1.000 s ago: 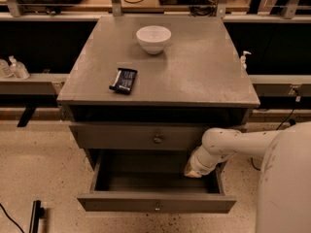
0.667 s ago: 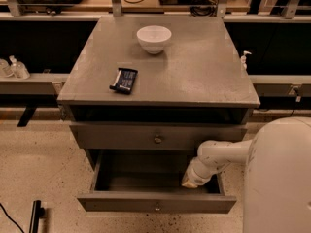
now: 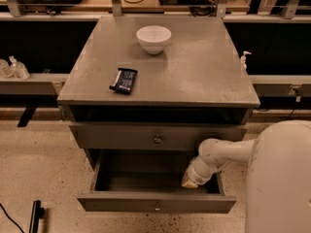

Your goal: Open middle drawer

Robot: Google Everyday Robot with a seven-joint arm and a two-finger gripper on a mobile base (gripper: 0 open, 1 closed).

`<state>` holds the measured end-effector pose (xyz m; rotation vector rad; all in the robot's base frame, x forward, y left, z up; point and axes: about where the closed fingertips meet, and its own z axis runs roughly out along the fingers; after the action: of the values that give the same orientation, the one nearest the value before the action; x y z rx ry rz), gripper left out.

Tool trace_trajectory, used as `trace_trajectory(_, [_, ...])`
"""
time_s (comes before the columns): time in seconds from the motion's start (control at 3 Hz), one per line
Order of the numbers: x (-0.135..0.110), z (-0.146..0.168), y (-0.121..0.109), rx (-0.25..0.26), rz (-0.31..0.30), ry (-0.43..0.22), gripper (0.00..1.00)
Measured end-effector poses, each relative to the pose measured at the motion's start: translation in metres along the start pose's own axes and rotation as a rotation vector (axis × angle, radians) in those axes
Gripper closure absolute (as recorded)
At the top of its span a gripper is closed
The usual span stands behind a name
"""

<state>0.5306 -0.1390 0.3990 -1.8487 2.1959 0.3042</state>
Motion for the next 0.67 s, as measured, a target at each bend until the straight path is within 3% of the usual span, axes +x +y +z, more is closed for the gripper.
trace_trajectory(0.67, [0.002,0.004,0.022,-0.072,-0.042,0.0,1.0])
